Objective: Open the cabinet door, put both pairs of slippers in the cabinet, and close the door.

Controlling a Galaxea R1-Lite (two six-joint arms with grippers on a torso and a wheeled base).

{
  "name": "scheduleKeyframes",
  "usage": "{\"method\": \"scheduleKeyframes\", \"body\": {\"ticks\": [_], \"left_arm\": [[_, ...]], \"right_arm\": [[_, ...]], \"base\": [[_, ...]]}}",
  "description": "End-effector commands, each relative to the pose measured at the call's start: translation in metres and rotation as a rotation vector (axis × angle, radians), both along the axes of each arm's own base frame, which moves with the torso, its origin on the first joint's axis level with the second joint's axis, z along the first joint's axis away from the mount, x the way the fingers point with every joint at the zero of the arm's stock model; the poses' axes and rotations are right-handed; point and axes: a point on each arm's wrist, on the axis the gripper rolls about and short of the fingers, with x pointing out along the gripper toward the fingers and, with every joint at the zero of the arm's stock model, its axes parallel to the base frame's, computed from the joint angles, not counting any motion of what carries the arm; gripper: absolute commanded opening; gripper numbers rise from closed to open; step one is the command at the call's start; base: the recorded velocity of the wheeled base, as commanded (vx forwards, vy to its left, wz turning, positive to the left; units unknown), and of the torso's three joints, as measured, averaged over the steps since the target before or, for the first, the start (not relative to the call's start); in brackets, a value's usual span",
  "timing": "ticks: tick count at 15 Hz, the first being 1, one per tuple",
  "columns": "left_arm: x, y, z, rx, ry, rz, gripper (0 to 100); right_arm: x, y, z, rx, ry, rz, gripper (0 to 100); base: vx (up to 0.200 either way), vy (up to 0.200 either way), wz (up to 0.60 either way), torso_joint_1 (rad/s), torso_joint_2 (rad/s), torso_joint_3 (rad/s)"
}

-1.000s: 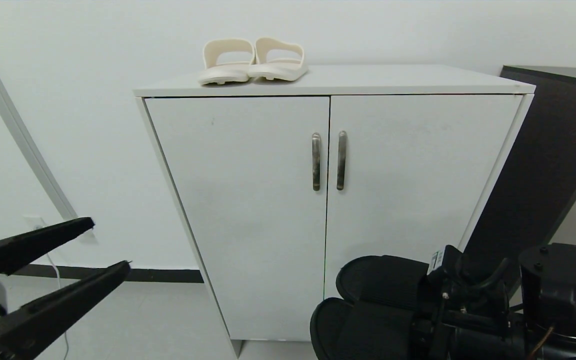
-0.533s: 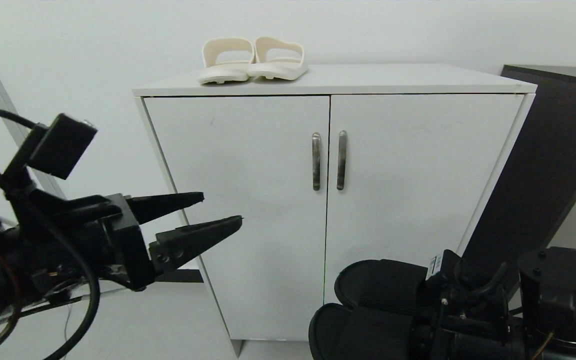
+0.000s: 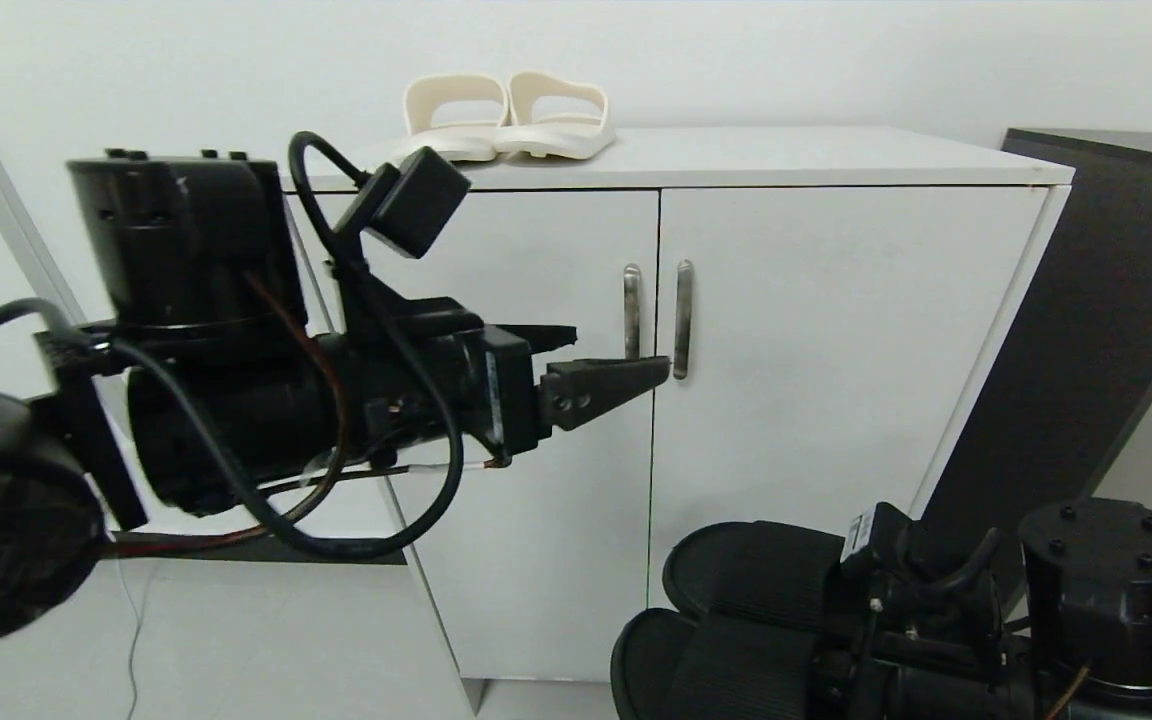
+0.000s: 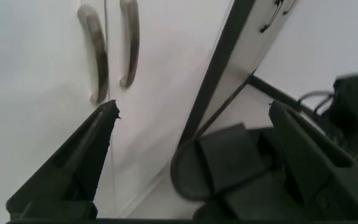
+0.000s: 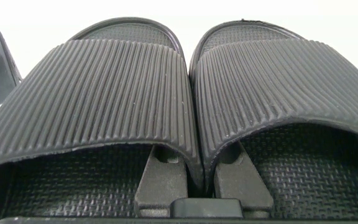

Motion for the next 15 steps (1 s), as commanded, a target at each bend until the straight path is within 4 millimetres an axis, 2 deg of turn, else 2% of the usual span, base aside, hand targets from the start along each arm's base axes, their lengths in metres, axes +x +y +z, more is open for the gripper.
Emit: {"method": "scheduleKeyframes", "body": {"ticks": [1, 6, 9, 15], "left_arm": [[0.024, -0.02, -0.006, -0.01, 0.044, -0.04, 100], [0.048, -0.04, -0.009, -0.077, 0.14, -0.17, 100], [0.058, -0.047, -0.011, -0.11, 0.148, -0.171, 100], [0.071, -0.045, -0.011, -0.123, 0.15, -0.13, 100]], "right_arm": [[0.001, 0.001, -0.004, -0.012, 0.012, 0.002, 0], [0.001, 0.006, -0.009, -0.018, 0.019, 0.018, 0], [0.0, 0.006, -0.009, -0.012, 0.012, 0.021, 0], [0.002, 0.008, -0.013, -0.016, 0.017, 0.022, 0]], "base": [[0.0, 0.0, 0.0, 0.0, 0.0, 0.0], [0.0, 0.0, 0.0, 0.0, 0.0, 0.01], [0.0, 0.0, 0.0, 0.0, 0.0, 0.0], [0.0, 0.0, 0.0, 0.0, 0.0, 0.0]]}}
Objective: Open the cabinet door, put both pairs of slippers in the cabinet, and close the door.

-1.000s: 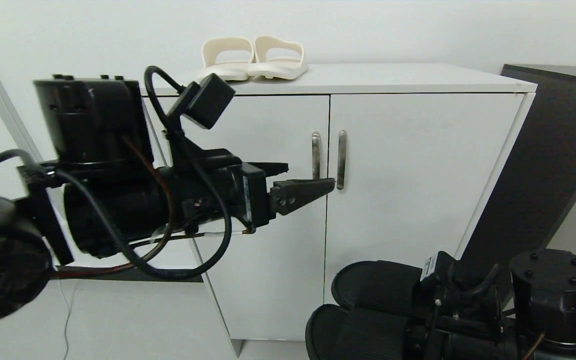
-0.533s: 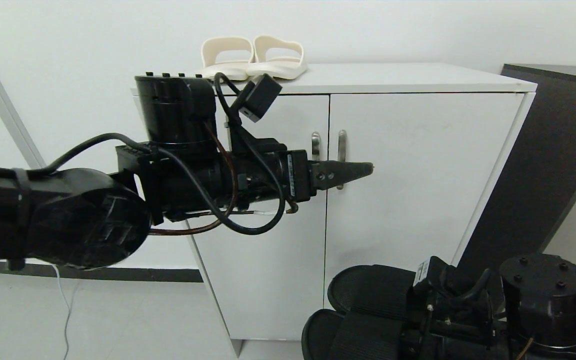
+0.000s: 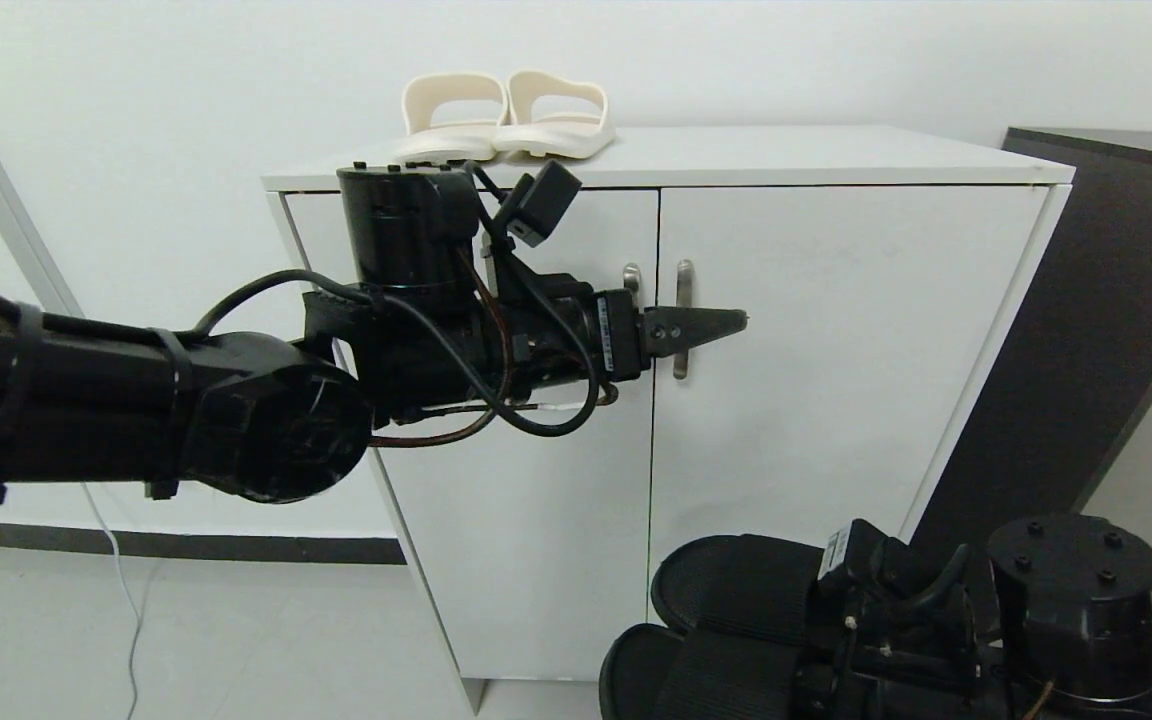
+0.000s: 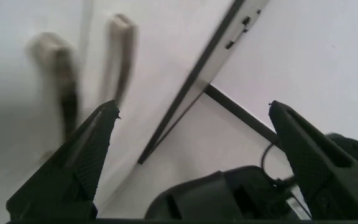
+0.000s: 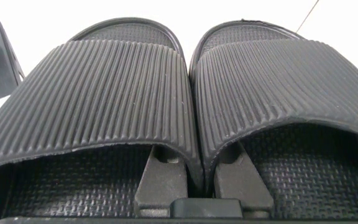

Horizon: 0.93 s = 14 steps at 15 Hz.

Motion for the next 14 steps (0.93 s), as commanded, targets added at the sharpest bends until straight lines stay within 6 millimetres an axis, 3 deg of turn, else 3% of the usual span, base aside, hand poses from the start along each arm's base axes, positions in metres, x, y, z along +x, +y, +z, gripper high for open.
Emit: {"method": "scheduleKeyframes", "body": {"ticks": [1, 9, 13, 14], "left_arm": [[0.004, -0.001, -0.003, 0.005, 0.003, 0.038, 100], [0.027, -0.017, -0.011, 0.006, 0.001, 0.07, 100], [0.028, -0.018, -0.011, 0.005, 0.002, 0.069, 100], [0.028, -0.018, -0.012, 0.007, 0.005, 0.069, 0]], "right_arm": [[0.001, 0.001, -0.003, -0.008, 0.007, 0.001, 0], [0.001, 0.002, -0.004, -0.008, 0.007, 0.001, 0], [0.001, 0.002, -0.005, -0.01, 0.009, 0.001, 0], [0.001, 0.002, -0.005, -0.01, 0.009, 0.001, 0]], "base": [[0.0, 0.0, 0.0, 0.0, 0.0, 0.0], [0.0, 0.0, 0.0, 0.0, 0.0, 0.0], [0.0, 0.0, 0.0, 0.0, 0.0, 0.0], [0.0, 0.0, 0.0, 0.0, 0.0, 0.0]]}}
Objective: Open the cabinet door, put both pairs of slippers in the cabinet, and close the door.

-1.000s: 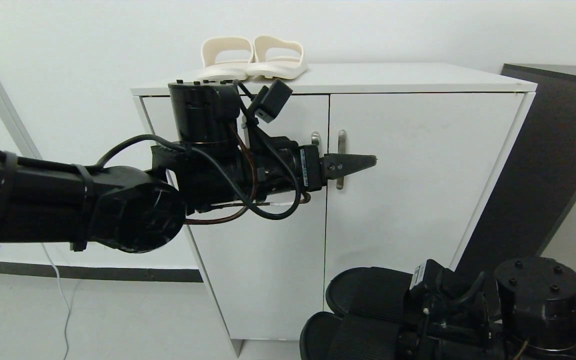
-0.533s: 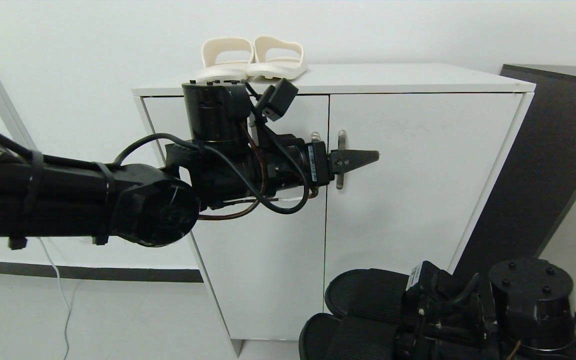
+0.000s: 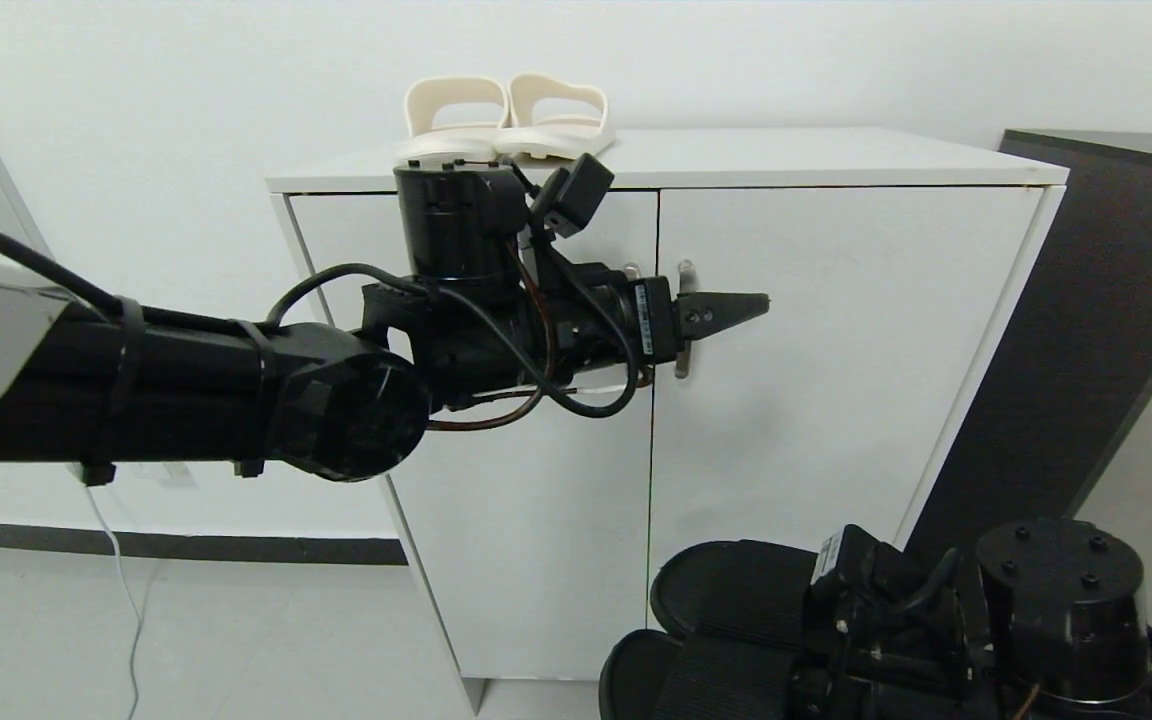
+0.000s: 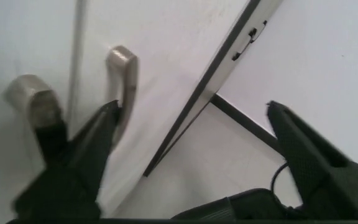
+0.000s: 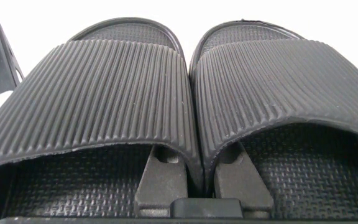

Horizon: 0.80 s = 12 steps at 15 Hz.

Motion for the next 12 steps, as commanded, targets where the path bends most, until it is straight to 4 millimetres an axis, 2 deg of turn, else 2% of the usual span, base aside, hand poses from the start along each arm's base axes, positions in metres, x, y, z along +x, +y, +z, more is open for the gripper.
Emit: {"method": "scheduleKeyframes", "body": {"ticks": [1, 6, 12], "left_arm": [[0.001, -0.001, -0.003, 0.005, 0.01, -0.003, 0], [-0.013, 0.009, 0.0, 0.008, 0.014, -0.003, 0], [-0.049, 0.025, 0.002, 0.026, 0.027, -0.024, 0]], "right_arm": [[0.0, 0.0, 0.0, -0.001, 0.0, 0.002, 0], [-0.002, 0.0, -0.003, -0.007, 0.011, 0.015, 0], [-0.014, -0.008, -0.008, 0.032, 0.023, 0.13, 0]], "base": [[0.0, 0.0, 0.0, 0.0, 0.0, 0.0], [0.0, 0.0, 0.0, 0.0, 0.0, 0.0], [0.0, 0.0, 0.0, 0.0, 0.0, 0.0]]}}
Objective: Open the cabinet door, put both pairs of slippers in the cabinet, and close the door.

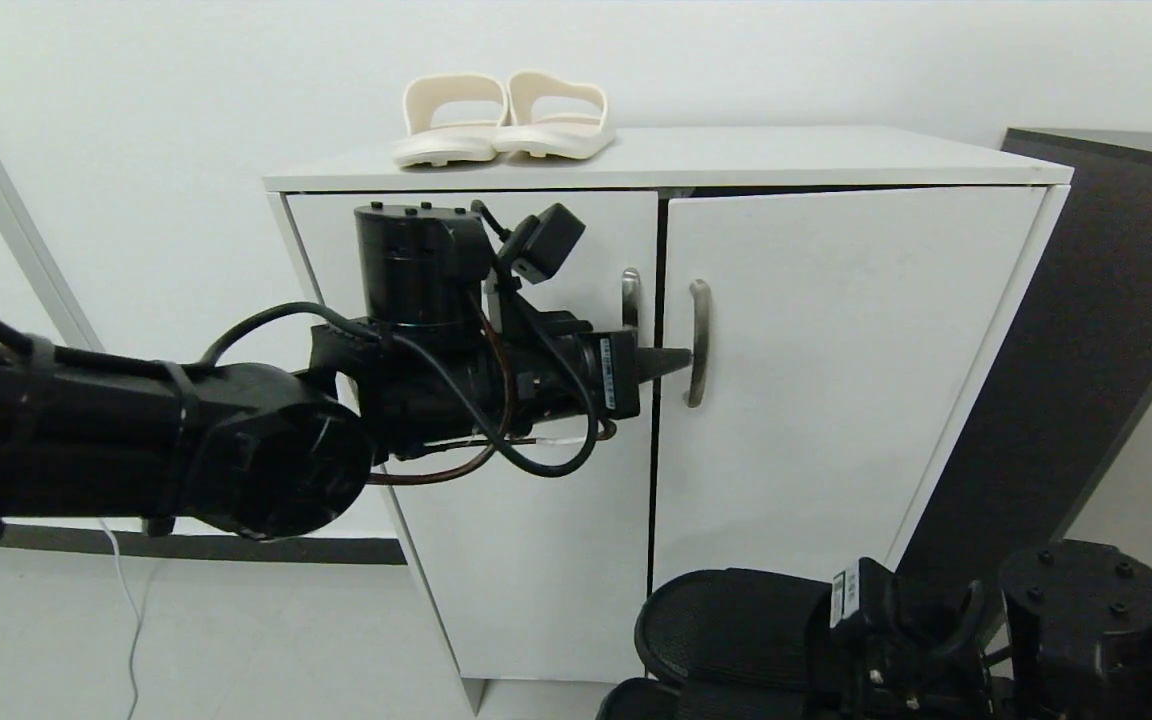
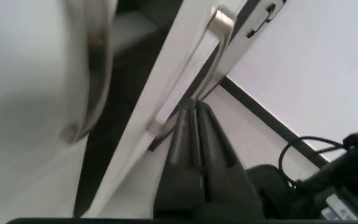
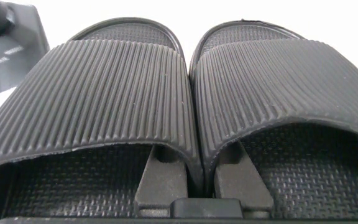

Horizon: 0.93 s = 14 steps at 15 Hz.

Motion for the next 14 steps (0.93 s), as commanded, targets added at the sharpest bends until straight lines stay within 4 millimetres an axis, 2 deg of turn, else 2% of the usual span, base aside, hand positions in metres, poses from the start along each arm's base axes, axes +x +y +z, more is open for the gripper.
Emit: {"method": "scheduleKeyframes", "body": {"ticks": [1, 4, 5, 7, 8, 14], "left_arm": [[-0.022, 0.012, 0.011, -0.012, -0.025, -0.011, 0], [-0.053, 0.031, 0.019, -0.019, -0.042, -0.021, 0], [-0.055, 0.034, 0.019, -0.021, -0.042, -0.016, 0], [-0.05, 0.038, 0.019, -0.02, -0.037, 0.006, 0], [-0.037, 0.04, 0.014, -0.016, -0.029, 0.037, 0], [0.005, 0.023, 0.004, -0.033, -0.055, 0.061, 0]], "right_arm": [[-0.006, -0.005, -0.005, 0.004, 0.006, 0.039, 0], [-0.008, -0.006, -0.007, -0.004, -0.005, 0.063, 0], [-0.008, -0.006, -0.007, -0.004, -0.005, 0.066, 0], [-0.008, -0.006, -0.007, -0.006, -0.012, 0.068, 0], [-0.008, -0.006, -0.008, -0.009, -0.01, 0.068, 0], [-0.008, -0.006, -0.008, -0.011, -0.01, 0.066, 0]], "base": [[0.0, 0.0, 0.0, 0.0, 0.0, 0.0], [0.0, 0.0, 0.0, 0.0, 0.0, 0.0], [0.0, 0.0, 0.0, 0.0, 0.0, 0.0], [0.0, 0.0, 0.0, 0.0, 0.0, 0.0], [0.0, 0.0, 0.0, 0.0, 0.0, 0.0], [0.0, 0.0, 0.0, 0.0, 0.0, 0.0]]}}
